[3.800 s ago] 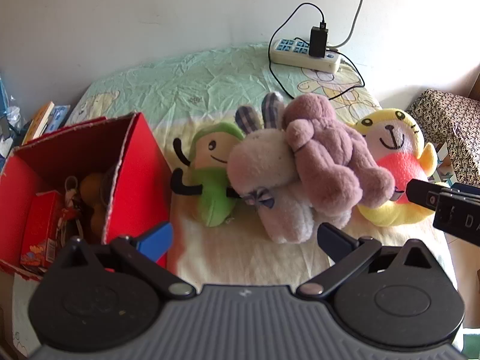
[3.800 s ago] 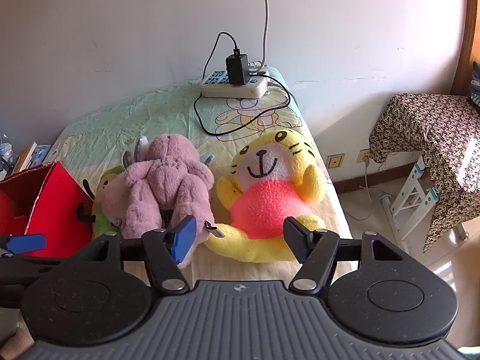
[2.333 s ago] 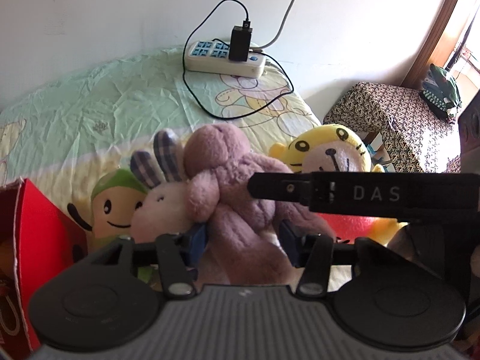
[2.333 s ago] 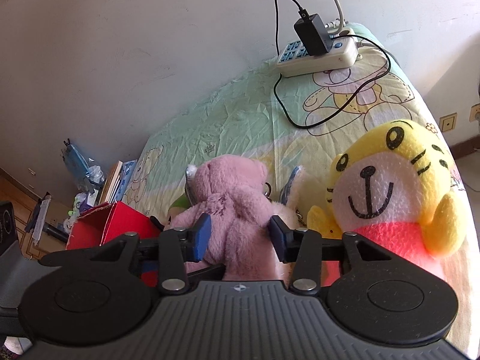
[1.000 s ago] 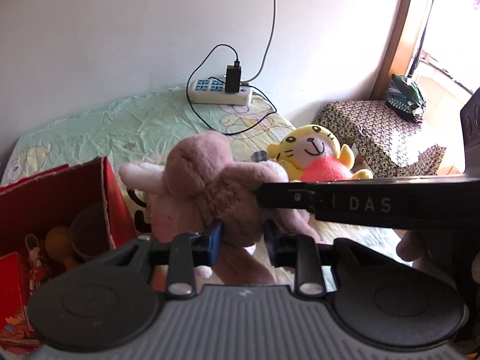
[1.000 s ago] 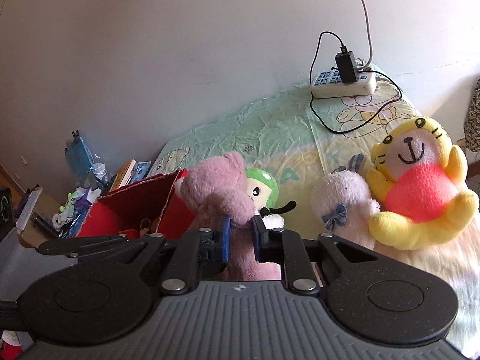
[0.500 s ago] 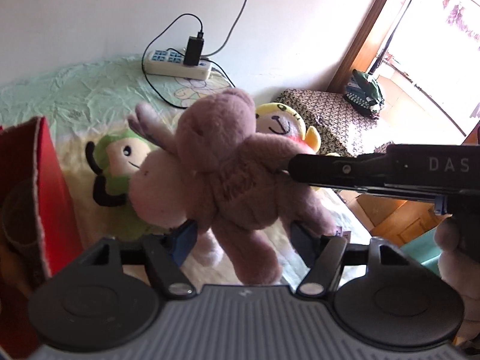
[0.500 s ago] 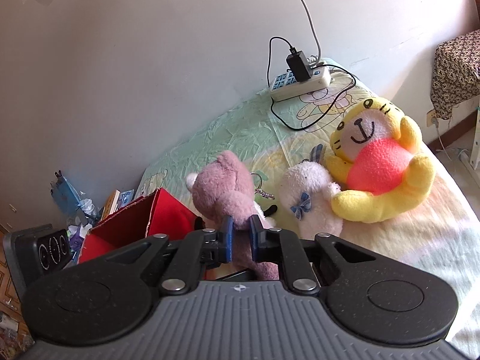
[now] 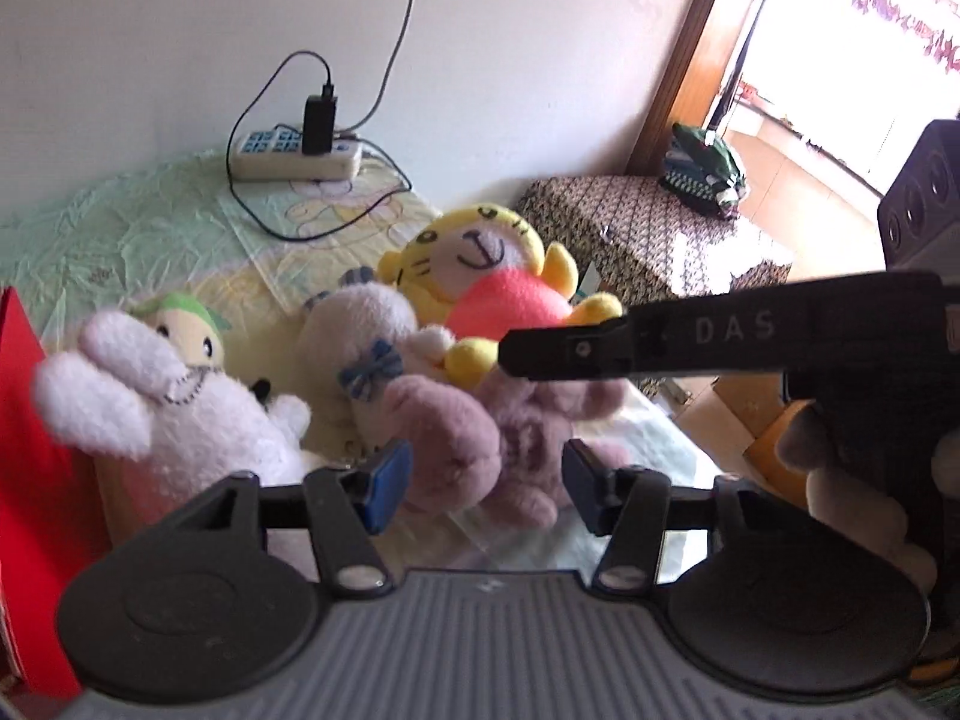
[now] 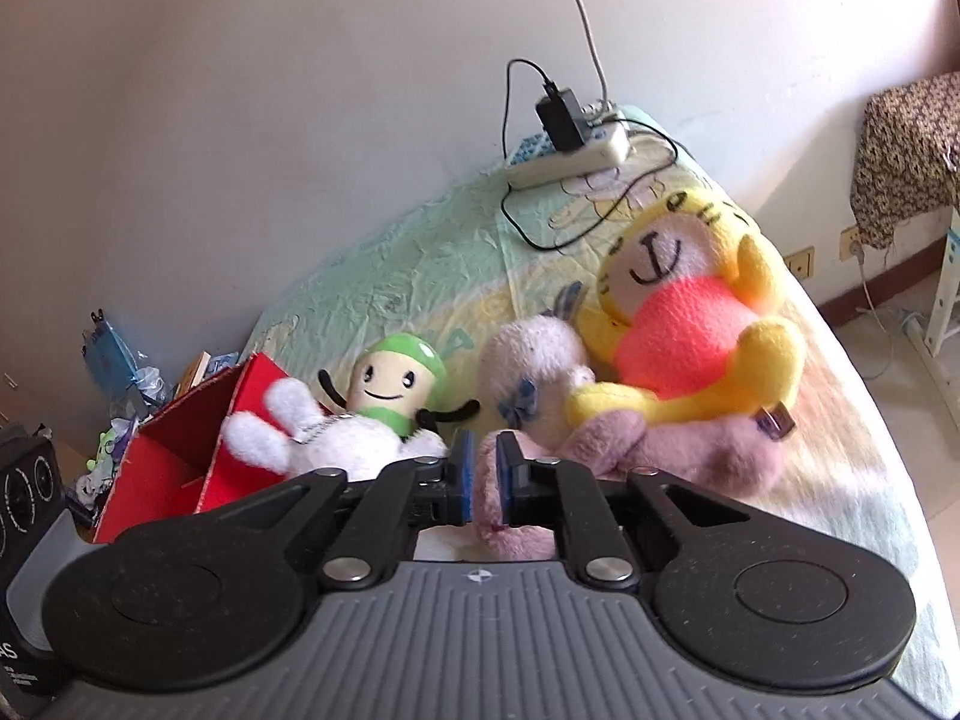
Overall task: Organize objects
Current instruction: 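Carry the pink teddy bear with the right gripper over the red box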
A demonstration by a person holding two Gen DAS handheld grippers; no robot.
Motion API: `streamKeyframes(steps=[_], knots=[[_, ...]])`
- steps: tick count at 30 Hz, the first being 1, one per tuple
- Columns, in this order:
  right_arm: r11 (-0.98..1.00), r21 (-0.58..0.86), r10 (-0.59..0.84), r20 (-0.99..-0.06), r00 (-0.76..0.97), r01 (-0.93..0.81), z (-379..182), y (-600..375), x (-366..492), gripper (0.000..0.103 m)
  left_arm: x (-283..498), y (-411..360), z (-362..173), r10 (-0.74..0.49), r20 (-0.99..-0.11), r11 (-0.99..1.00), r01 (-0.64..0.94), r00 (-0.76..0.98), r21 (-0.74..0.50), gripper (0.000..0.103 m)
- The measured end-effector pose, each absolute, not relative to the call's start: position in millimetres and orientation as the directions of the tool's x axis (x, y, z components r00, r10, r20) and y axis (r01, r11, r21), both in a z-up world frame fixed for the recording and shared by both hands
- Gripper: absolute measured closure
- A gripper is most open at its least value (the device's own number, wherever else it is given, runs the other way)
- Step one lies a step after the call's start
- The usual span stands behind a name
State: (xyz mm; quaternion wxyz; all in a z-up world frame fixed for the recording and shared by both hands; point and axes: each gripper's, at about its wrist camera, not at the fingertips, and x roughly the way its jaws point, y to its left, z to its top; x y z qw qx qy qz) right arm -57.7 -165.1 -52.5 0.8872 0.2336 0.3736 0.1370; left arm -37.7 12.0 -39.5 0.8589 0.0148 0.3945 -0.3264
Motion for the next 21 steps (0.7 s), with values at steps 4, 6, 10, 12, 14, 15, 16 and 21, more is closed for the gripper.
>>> streamKeyframes(steps=[4,6,10,12,14,15,16,21], knots=[[0.895,0.416,0.416,-0.647,0.639,-0.162,-56,-171,-62,0.076,-48,19,-49,-0.540,-0.709,0.785,0.575,0.453,-0.231,0.047],[0.919,0.317,0.391,-0.679,0.621,-0.233,-56,-168,-60,0.075,-50,16,-53,-0.548,-0.719,0.779,0.573,0.428,-0.253,0.045],[0.936,0.213,0.345,-0.700,0.625,-0.279,-58,-179,-51,0.070,-54,-1,-69,-0.526,-0.762,0.780,0.571,0.377,-0.256,0.044],[0.941,0.193,0.329,-0.709,0.624,-0.276,-61,-188,-43,0.070,-57,-9,-77,-0.527,-0.774,0.777,0.568,0.349,-0.273,0.044],[0.947,0.188,0.315,-0.710,0.630,-0.261,-64,-198,-36,0.069,-58,-18,-82,-0.524,-0.783,0.776,0.566,0.335,-0.278,0.044],[0.946,0.203,0.319,-0.706,0.632,-0.251,-66,-204,-33,0.069,-59,-24,-83,-0.524,-0.784,0.776,0.565,0.331,-0.280,0.044],[0.944,0.222,0.328,-0.705,0.629,-0.244,-67,-209,-30,0.069,-59,-29,-85,-0.527,-0.785,0.774,0.564,0.325,-0.286,0.043],[0.922,0.268,0.384,-0.724,0.574,-0.279,-84,-215,-14,0.067,-53,-58,-101,-0.518,-0.805,0.775,0.558,0.291,-0.297,0.041]])
